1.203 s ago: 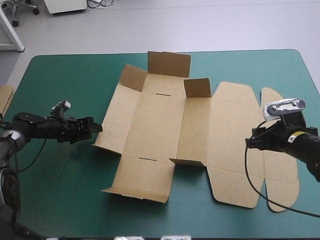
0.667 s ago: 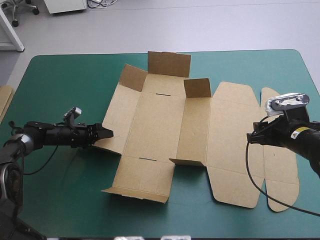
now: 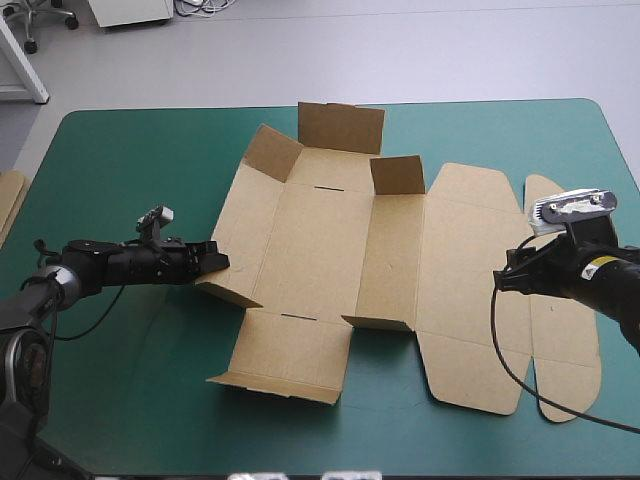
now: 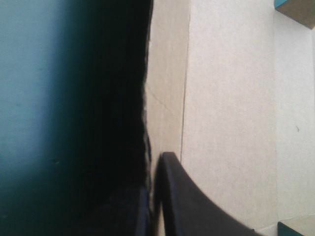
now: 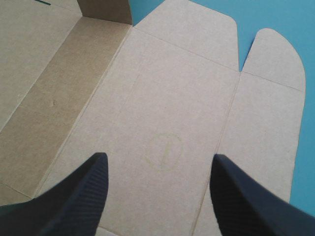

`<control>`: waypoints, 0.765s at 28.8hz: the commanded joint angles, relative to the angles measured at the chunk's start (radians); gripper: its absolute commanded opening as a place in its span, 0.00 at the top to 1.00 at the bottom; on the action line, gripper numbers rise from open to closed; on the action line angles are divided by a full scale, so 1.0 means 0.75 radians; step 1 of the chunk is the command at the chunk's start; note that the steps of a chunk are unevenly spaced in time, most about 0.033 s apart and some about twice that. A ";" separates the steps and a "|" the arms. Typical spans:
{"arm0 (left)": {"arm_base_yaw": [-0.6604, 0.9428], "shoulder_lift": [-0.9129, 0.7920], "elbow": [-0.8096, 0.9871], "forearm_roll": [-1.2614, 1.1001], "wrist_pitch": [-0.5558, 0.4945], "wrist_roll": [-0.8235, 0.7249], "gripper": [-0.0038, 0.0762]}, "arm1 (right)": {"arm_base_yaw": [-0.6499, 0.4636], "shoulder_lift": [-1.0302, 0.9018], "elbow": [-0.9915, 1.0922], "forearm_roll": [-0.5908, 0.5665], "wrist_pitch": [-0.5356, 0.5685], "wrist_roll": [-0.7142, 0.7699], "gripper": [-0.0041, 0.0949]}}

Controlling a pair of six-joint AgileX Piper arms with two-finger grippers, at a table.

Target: Fold the box

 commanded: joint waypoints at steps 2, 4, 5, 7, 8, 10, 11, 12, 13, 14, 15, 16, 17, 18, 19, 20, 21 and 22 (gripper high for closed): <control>-0.096 -0.049 -0.039 -0.044 -0.061 0.046 0.96 | -0.007 -0.012 -0.048 -0.002 -0.067 -0.011 0.38; -0.096 -0.049 -0.068 -0.021 -0.031 0.024 0.96 | -0.007 -0.012 -0.048 -0.002 -0.067 -0.011 0.38; -0.094 -0.049 -0.086 -0.004 -0.011 0.017 0.96 | -0.007 -0.012 -0.048 -0.002 -0.067 -0.011 0.38; -0.094 -0.049 -0.147 0.050 0.048 0.014 0.96 | -0.007 -0.012 -0.048 -0.002 -0.070 -0.011 0.38; -0.094 -0.049 -0.175 0.076 0.073 0.004 0.96 | -0.007 -0.012 -0.048 -0.002 -0.070 -0.011 0.38; -0.094 -0.049 -0.255 0.120 0.124 -0.020 0.96 | -0.007 -0.012 -0.048 -0.002 -0.072 -0.011 0.38; -0.094 -0.049 -0.288 0.142 0.145 -0.037 0.96 | -0.007 -0.012 -0.048 -0.002 -0.072 -0.011 0.38; -0.094 -0.049 -0.341 0.184 0.167 -0.067 0.96 | -0.007 -0.012 -0.048 -0.002 -0.075 -0.011 0.38; -0.094 -0.049 -0.376 0.219 0.189 -0.094 0.96 | -0.007 -0.012 -0.048 -0.002 -0.075 -0.011 0.38; -0.094 -0.049 -0.420 0.257 0.209 -0.116 0.96 | -0.007 -0.012 -0.048 -0.002 -0.075 -0.011 0.38; -0.094 -0.049 -0.466 0.318 0.243 -0.149 0.96 | -0.007 -0.012 -0.048 0.001 -0.078 -0.011 0.38; -0.094 -0.049 -0.512 0.357 0.271 -0.160 0.96 | -0.007 -0.012 -0.048 0.001 -0.081 -0.011 0.38; -0.094 -0.049 -0.546 0.390 0.307 -0.166 0.96 | -0.007 -0.012 -0.048 0.001 -0.087 -0.013 0.38; -0.094 -0.049 -0.599 0.435 0.363 -0.179 0.96 | -0.007 -0.012 -0.048 0.001 -0.093 -0.013 0.38; -0.094 -0.049 -0.632 0.464 0.400 -0.193 0.96 | -0.007 -0.012 -0.048 0.001 -0.102 -0.013 0.38; -0.094 -0.049 -0.664 0.496 0.440 -0.195 0.96 | -0.007 -0.012 -0.048 0.001 -0.107 -0.013 0.38; -0.094 -0.049 -0.711 0.527 0.504 -0.195 0.96 | -0.007 -0.012 -0.048 0.001 -0.120 -0.013 0.38; -0.094 -0.049 -0.739 0.561 0.552 -0.195 0.96 | -0.007 -0.012 -0.048 0.001 -0.127 -0.013 0.38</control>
